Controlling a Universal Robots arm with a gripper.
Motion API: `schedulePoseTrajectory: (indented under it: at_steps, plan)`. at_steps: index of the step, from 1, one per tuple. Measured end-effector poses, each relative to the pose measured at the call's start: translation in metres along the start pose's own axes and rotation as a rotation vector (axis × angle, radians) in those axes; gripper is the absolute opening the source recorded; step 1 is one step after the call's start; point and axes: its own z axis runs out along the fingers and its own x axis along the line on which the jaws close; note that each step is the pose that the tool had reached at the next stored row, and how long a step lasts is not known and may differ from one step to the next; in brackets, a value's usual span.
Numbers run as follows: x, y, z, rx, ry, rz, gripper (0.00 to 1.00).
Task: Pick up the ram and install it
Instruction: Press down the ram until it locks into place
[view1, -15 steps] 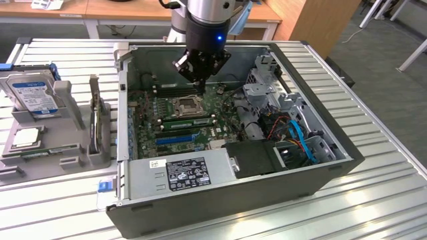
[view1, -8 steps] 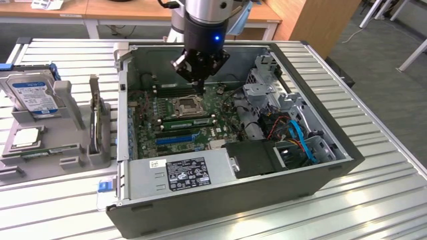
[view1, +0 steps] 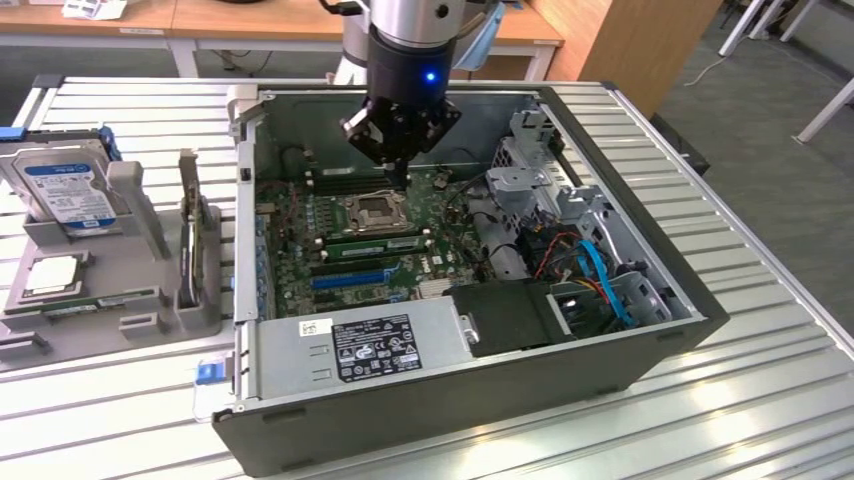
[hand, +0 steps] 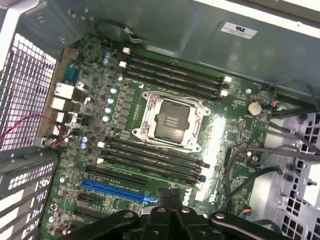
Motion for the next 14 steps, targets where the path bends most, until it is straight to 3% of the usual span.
schedulePoseTrajectory:
  at_steps: [14]
  plan:
    - [0.0001,0.0000,0.0009,0.0035,-0.0044,0.102,0.10]
